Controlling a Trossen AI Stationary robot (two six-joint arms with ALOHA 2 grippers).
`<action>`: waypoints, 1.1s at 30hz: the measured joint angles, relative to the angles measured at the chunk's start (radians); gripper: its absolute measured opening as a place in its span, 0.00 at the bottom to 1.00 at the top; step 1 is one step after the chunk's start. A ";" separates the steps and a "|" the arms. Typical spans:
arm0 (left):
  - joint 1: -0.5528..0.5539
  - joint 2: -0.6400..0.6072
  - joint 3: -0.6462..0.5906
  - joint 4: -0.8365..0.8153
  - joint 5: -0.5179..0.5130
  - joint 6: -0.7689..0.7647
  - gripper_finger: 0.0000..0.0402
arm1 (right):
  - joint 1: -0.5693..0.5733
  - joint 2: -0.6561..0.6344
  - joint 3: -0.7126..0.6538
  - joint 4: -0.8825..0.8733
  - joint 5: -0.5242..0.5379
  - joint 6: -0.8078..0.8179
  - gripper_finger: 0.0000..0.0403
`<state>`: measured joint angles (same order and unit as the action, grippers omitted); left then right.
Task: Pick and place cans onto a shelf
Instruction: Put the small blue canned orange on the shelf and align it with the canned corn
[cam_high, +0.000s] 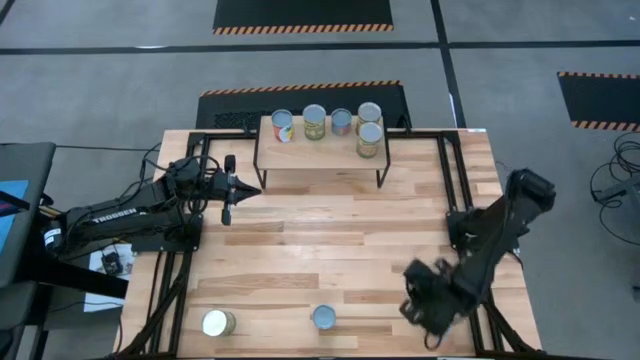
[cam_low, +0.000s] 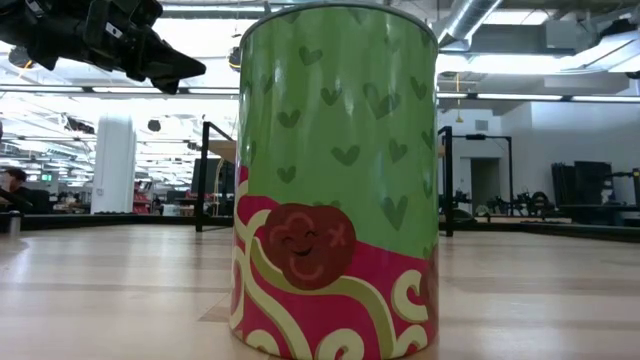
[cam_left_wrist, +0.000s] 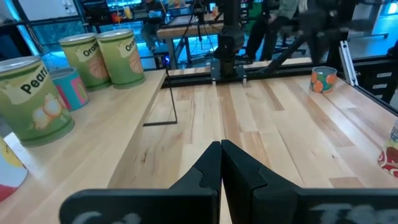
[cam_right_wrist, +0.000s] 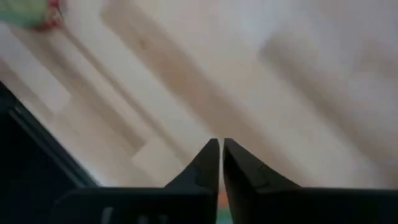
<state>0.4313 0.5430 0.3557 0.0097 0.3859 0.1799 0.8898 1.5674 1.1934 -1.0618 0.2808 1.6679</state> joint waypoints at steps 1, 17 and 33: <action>0.000 0.000 0.000 0.000 0.000 0.000 0.00 | 0.023 0.031 0.014 0.001 -0.017 0.055 0.13; 0.000 0.000 0.000 -0.023 -0.001 0.009 0.00 | 0.038 0.221 0.120 0.002 -0.312 0.343 0.36; 0.000 0.000 0.000 -0.028 -0.001 0.008 0.00 | 0.073 0.221 0.059 0.057 -0.377 0.516 0.35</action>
<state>0.4315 0.5434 0.3557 -0.0182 0.3851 0.1879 0.9627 1.7879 1.2526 -1.0052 -0.0966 2.1838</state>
